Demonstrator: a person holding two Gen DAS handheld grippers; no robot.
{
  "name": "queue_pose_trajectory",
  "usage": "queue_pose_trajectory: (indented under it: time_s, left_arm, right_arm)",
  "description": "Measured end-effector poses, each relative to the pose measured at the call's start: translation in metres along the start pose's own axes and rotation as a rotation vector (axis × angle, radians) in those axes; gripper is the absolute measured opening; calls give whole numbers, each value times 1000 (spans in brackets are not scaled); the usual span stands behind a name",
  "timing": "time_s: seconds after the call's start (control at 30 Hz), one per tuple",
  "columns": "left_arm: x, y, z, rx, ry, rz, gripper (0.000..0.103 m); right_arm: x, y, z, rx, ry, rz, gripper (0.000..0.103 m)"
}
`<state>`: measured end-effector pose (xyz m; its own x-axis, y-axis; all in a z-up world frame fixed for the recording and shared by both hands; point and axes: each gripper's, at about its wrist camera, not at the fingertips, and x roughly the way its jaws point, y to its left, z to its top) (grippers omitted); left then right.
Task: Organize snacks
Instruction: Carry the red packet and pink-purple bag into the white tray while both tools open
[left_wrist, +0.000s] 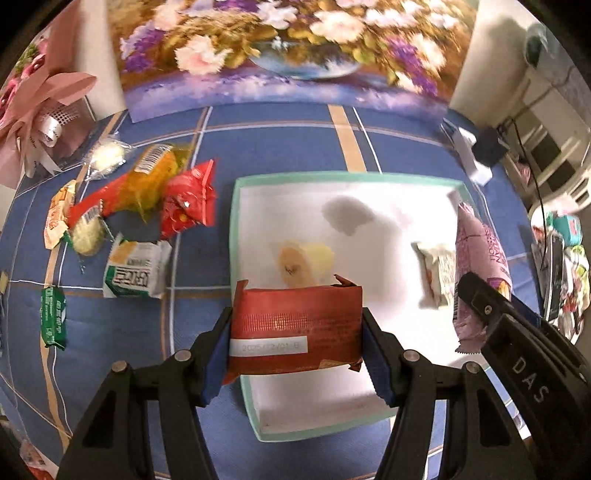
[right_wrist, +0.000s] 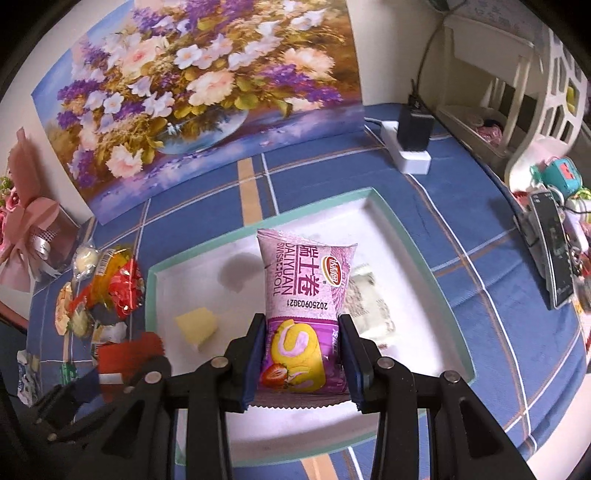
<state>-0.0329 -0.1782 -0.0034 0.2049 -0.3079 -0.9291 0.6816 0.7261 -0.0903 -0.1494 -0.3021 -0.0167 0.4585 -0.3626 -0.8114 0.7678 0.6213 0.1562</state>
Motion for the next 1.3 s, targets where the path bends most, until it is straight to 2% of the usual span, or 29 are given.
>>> queue_pose_trajectory:
  time_s: [0.23, 0.57, 0.8, 1.07, 1.3]
  left_arm:
    - [14, -6, -7, -3, 66, -35, 66]
    - [14, 1, -7, -28, 70, -17, 66]
    - [18, 11, -5, -83, 102, -43, 68]
    - [9, 20, -2, -117, 65, -39, 69]
    - [0, 44, 1, -186, 9, 36, 72]
  right_arm:
    - [4, -5, -9, 2, 43, -1, 41]
    - [6, -4, -7, -2, 68, -4, 41]
    - [11, -4, -7, -4, 91, -1, 41]
    - [12, -4, -7, 0, 95, 2, 41]
    - [16, -1, -7, -10, 116, 18, 47]
